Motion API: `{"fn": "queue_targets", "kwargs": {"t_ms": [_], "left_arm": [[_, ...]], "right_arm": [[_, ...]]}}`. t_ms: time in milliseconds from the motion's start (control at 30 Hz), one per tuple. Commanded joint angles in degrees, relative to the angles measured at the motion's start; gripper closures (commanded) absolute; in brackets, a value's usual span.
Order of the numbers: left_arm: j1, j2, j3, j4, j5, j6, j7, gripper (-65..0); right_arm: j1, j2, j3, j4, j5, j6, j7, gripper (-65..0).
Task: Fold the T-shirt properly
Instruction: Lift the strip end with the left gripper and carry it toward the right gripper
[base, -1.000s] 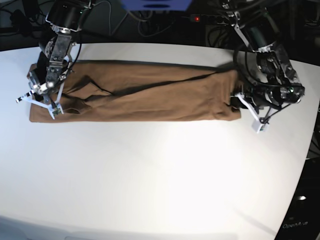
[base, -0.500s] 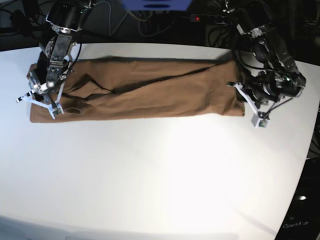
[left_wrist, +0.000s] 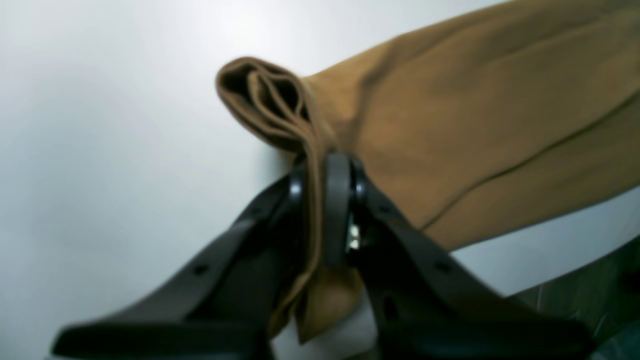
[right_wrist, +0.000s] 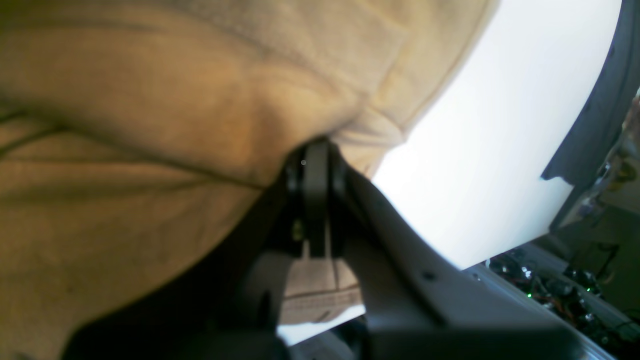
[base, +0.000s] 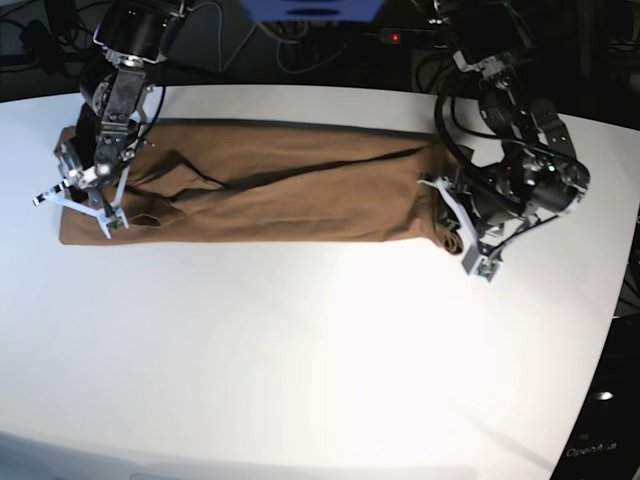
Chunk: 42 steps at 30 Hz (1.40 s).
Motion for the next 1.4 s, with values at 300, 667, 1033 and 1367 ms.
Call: {"fn": "queue_targets", "kwargs": {"t_ms": [300, 667, 1033, 1367], "left_arm": [[-1.68, 2.25, 8.74, 2.95, -0.82, 0.05, -0.47, -3.5], [-0.01, 3.84, 19.90, 5.76, -0.82, 7.83, -0.47, -3.5], [0.70, 4.01, 30.81, 3.83, -0.91, 16.27, -0.47, -3.5], [0.43, 4.19, 31.68, -3.12, -0.91, 16.27, -0.47, -3.6]], "right_arm": [[-1.22, -1.89, -1.85, -1.75, 6.17, 4.62, -0.16, 0.0], [-1.05, -1.89, -1.93, -1.75, 6.17, 4.62, 0.01, 0.0], [-1.05, -1.89, -1.93, -1.75, 6.17, 4.62, 0.01, 0.0], [-1.05, -1.89, -1.93, -1.75, 6.17, 4.62, -0.08, 0.0]]}}
